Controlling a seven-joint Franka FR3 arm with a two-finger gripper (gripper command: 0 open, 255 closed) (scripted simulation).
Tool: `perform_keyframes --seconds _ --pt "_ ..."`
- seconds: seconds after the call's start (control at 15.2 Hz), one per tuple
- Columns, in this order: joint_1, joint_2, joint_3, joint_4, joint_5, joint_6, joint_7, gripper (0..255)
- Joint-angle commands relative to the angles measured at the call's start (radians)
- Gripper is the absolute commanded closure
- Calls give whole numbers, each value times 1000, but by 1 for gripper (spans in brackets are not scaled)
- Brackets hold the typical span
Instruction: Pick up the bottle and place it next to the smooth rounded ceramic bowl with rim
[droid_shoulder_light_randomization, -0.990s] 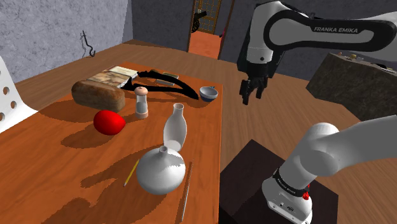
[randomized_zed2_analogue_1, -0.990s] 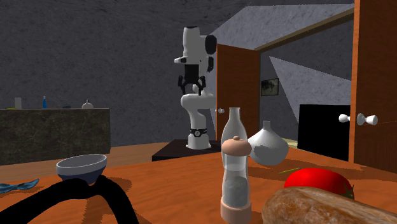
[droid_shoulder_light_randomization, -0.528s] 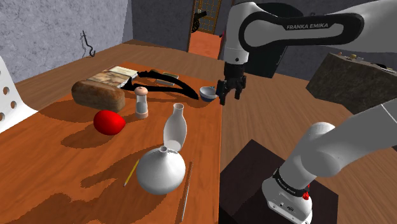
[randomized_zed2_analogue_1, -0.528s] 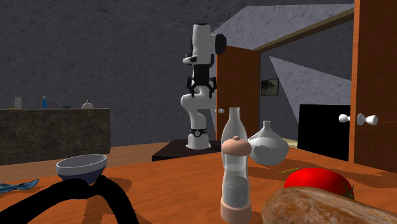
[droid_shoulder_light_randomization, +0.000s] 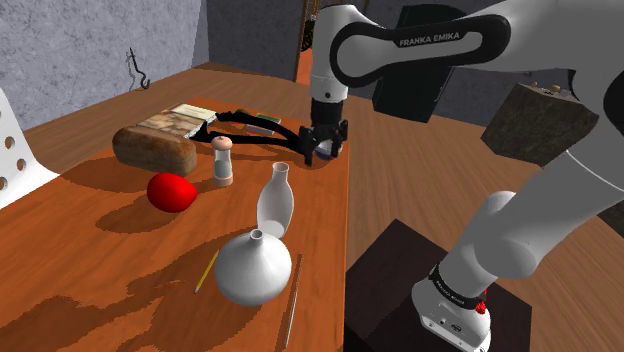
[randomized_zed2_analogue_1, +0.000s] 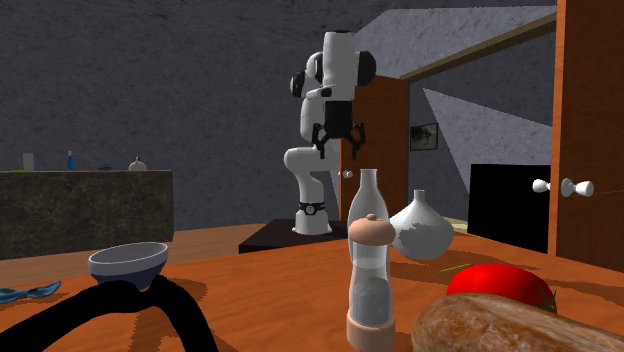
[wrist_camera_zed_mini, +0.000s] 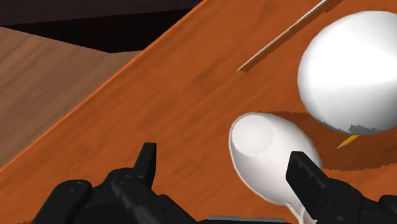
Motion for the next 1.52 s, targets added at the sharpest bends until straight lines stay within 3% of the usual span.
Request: perform_keyframes --seconds 0.0,0.46,0.99,1.45 --pt "9 63 17 50 -3 26 25 0" --pt "48 296 64 280 -42 70 118 0" --pt "51 313 65 198 -45 170 120 0" --pt "51 313 65 198 -45 170 120 0"
